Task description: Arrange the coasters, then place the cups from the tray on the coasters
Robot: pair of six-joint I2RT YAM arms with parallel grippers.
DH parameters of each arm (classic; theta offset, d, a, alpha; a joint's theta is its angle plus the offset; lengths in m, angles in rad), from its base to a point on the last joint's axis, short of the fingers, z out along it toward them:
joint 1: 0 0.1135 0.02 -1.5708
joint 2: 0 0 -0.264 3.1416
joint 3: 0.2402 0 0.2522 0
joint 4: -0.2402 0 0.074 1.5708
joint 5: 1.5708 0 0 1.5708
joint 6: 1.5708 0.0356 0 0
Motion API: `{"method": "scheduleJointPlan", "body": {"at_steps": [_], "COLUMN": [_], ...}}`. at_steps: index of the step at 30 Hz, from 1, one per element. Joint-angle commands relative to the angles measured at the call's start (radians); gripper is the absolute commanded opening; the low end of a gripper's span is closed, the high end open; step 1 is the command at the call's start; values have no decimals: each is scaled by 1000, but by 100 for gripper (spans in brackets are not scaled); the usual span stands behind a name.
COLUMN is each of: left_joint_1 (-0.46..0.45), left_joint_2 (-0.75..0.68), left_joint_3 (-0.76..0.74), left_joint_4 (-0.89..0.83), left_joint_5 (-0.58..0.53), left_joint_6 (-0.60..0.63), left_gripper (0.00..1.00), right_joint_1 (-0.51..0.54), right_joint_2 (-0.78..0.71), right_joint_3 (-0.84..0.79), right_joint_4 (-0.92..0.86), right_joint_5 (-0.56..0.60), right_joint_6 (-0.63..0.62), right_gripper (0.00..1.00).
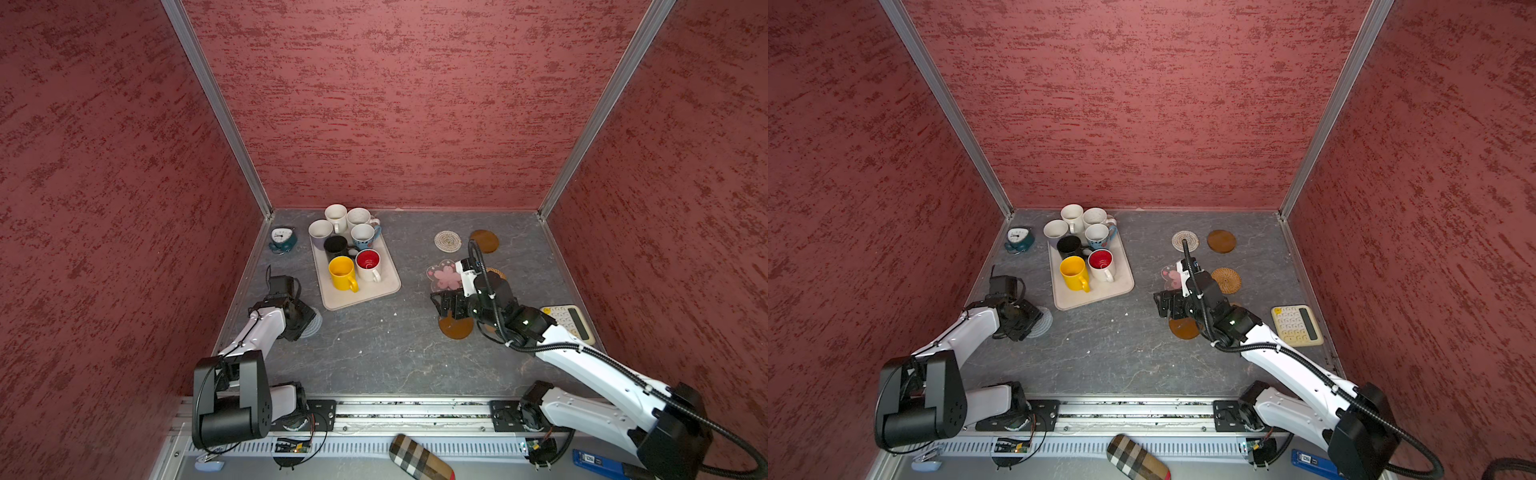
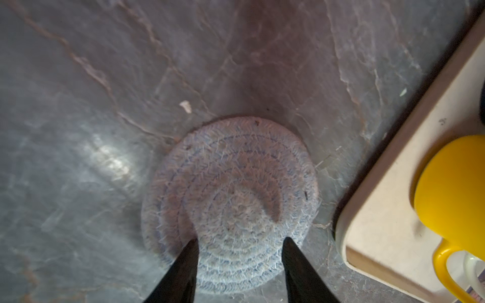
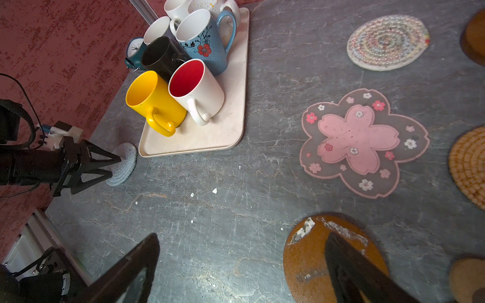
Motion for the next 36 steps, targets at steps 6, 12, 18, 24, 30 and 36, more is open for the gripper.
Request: {"method": "scheduleJointPlan", "body": {"at_steps": [6,12,18,24,30,36], "left_joint_1": [-217,-435,-696,-911,-1060,-1132], "left_joint_2": [-26,-95,-39,147,377,558], "left_joint_3": [-74,-119,-87,52,251,436], "left_joint_4": [-14,-56,-38,0,58,100], "left_joint_5": [-32,-74,-130,-173,-148,-104], "left_joint_6": [-42,-154,-292,-364,-377,-356], "left_gripper": [52,52,52,52,52,51], "right_joint_1": [-16,-21,-29,-51,-155,-256], "right_joint_2": [24,22,21,23,21,0], "right_joint_3": [51,68,72,72,66,14], "right_joint_4": [8,3,0,-18,-102,-171], "right_joint_5": [-24,-25,-22,-18,-17,-62], "right_joint_6": [-17,-21,-24,-4,71,98], "right_gripper": [99,99,99,99,99,98]}}
